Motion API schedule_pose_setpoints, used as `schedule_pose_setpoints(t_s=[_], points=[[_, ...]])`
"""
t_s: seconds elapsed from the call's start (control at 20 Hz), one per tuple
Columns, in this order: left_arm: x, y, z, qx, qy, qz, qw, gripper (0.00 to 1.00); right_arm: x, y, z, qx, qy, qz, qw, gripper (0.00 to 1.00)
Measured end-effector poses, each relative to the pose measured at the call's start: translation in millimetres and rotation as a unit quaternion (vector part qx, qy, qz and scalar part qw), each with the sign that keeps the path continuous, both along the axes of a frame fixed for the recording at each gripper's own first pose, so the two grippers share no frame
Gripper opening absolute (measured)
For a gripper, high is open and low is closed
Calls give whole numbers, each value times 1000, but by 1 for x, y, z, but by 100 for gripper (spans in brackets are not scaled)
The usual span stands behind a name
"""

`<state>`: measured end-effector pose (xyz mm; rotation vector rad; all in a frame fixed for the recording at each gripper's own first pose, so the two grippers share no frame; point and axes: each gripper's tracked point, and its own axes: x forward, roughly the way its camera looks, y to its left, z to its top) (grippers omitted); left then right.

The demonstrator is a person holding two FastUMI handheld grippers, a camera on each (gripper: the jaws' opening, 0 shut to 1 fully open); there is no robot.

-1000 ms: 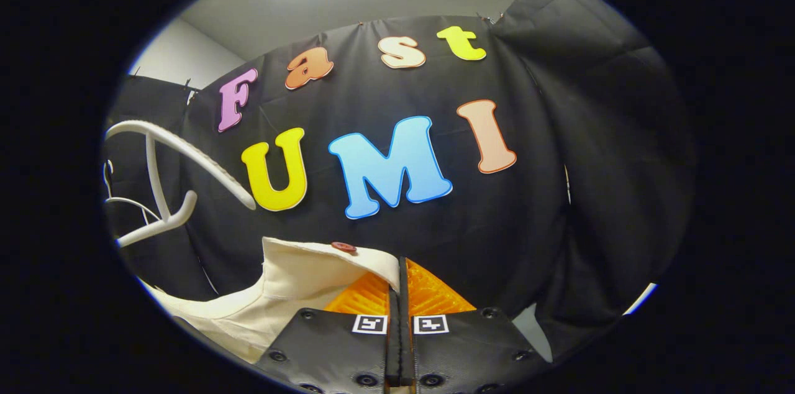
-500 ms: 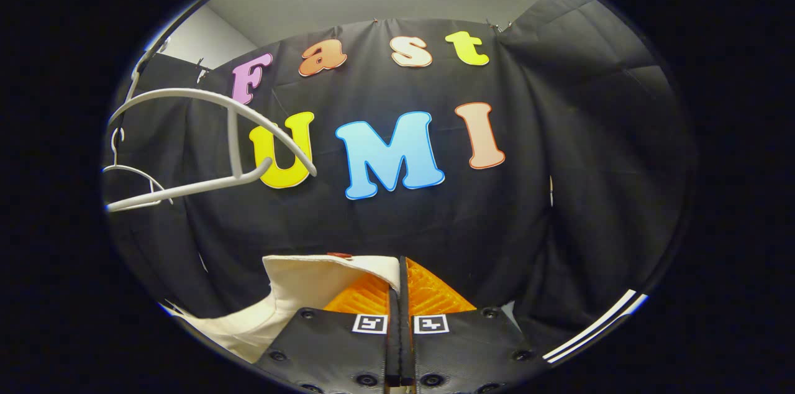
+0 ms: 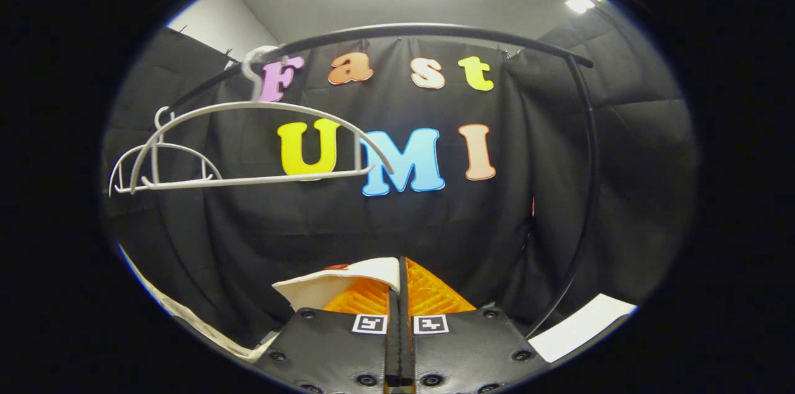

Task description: Grasp the clothes on the hanger with both hands and then place them into the laundry hamper below.

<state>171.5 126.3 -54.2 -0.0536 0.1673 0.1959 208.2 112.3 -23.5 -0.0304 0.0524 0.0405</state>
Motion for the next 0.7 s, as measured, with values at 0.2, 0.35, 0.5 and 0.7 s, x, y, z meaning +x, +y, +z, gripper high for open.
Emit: schedule_pose_setpoints(t_s=[0.2,0.35,0.5,0.7], points=[[-18,-8,7,25,-5,-41,999,0,-46,41,7,22,16,43,999,1],[-16,-28,4,-3,-11,-78,997,1,-68,69,8,30,34,79,996,1],[-10,-47,0,-12,-16,-103,994,0,-82,97,0,35,51,115,991,1],[-2,-66,-16,-36,-7,-126,991,1,-92,139,-21,51,85,163,982,1]])
